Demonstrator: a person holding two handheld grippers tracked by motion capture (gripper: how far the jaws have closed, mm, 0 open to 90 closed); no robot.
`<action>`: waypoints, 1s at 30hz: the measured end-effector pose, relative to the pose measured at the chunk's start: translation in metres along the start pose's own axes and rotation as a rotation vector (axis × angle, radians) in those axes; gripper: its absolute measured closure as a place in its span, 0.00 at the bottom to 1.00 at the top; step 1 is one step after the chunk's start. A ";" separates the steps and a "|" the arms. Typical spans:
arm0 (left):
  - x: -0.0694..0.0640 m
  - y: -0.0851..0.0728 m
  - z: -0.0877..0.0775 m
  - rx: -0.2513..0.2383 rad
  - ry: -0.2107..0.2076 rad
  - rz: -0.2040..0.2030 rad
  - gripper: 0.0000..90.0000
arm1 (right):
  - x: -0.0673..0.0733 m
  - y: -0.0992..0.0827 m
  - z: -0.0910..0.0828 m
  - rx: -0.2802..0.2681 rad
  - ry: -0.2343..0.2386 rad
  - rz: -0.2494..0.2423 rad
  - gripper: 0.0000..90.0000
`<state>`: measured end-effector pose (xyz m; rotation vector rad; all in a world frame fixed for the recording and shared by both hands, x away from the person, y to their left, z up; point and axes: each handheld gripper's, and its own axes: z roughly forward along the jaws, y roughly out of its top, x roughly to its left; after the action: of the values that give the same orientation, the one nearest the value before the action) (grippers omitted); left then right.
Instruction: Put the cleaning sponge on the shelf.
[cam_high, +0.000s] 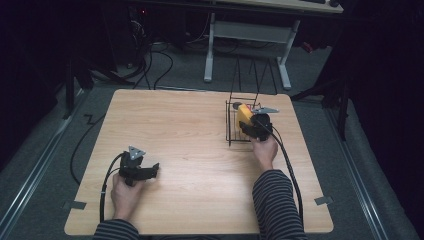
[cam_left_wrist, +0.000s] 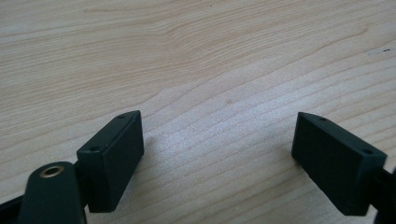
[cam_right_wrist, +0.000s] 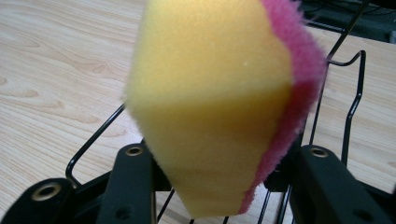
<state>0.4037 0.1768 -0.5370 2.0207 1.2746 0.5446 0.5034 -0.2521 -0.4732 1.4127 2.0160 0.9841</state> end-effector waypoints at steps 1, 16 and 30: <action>0.000 0.000 0.000 0.000 0.000 0.000 0.19 | 0.000 0.000 0.000 0.001 0.003 0.002 0.60; 0.000 0.000 0.000 0.000 0.000 0.000 0.19 | -0.003 0.001 -0.006 -0.002 0.014 0.034 0.41; 0.000 0.000 0.000 0.000 0.000 0.000 0.19 | 0.000 0.007 -0.025 -0.025 0.040 0.011 0.26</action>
<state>0.4037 0.1767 -0.5370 2.0209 1.2745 0.5446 0.4887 -0.2575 -0.4522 1.4035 2.0191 1.0467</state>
